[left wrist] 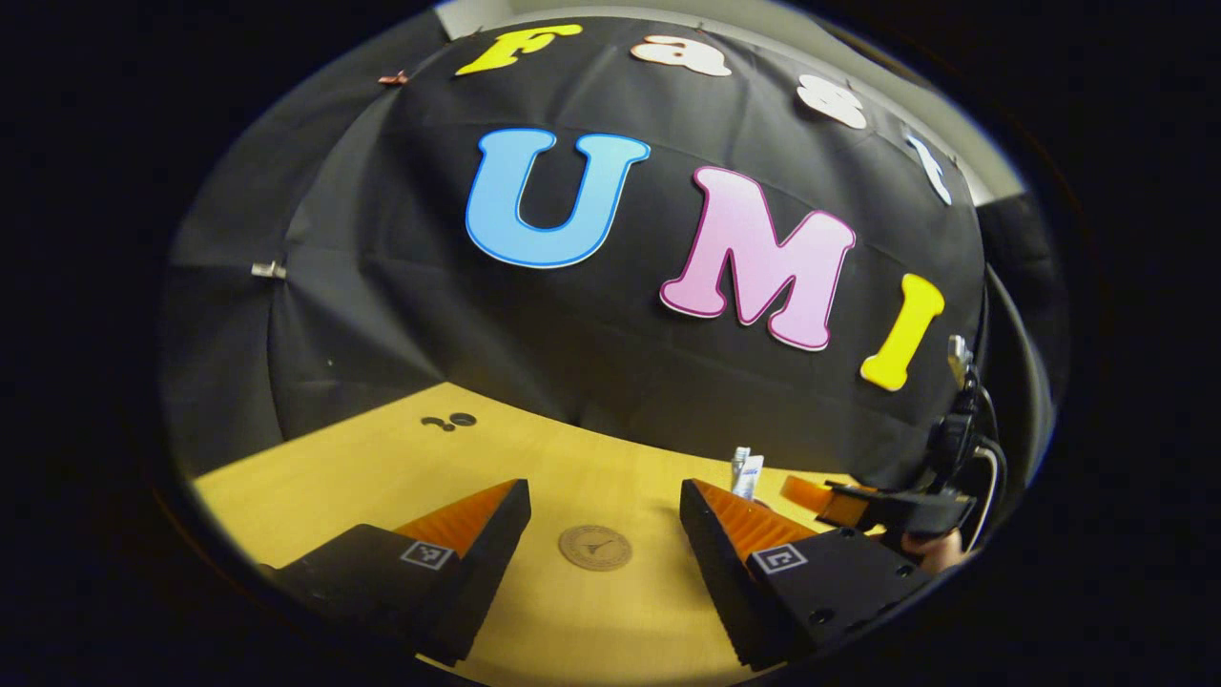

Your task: Put the toothbrush and toothpaste on the desktop into the cup, then pick up the cup and place it on the coaster on the desktop.

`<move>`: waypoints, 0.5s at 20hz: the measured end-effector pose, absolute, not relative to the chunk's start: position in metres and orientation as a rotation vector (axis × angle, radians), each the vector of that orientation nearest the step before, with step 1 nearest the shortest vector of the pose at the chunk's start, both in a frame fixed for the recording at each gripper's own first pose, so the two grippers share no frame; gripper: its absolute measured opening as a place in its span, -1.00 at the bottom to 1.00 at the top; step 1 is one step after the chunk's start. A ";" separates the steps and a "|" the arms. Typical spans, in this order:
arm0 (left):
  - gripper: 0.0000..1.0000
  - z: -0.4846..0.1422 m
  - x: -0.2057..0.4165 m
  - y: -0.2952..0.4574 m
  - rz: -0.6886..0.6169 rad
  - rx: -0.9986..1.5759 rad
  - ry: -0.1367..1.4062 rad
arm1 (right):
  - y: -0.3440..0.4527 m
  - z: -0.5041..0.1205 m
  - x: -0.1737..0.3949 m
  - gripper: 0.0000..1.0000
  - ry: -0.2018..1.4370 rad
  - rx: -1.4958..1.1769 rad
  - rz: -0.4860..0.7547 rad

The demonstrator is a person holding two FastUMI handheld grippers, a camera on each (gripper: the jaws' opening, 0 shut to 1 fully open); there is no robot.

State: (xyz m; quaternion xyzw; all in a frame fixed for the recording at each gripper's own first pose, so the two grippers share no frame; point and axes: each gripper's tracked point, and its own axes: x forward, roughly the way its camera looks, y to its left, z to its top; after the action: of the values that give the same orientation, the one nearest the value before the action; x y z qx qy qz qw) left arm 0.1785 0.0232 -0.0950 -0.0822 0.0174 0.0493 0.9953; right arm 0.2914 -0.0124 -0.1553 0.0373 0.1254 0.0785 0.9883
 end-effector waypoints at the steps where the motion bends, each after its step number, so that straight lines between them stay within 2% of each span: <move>1: 0.95 -0.093 0.176 0.024 0.092 -0.148 0.039 | -0.012 -0.157 0.291 0.94 0.297 0.091 0.146; 5: 0.95 -0.095 0.162 0.030 0.066 -0.153 0.064 | -0.001 -0.162 0.291 0.95 0.485 0.204 0.115; 10: 0.95 -0.098 0.147 0.048 0.081 -0.181 0.089 | 0.006 -0.181 0.288 0.95 0.705 0.209 0.099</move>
State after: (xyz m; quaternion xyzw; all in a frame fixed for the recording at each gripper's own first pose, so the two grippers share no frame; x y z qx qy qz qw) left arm 0.1472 0.0479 -0.0985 -0.0905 0.0445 0.0403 0.9941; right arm 0.2876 0.0058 -0.1812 0.1022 0.3447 0.0482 0.9319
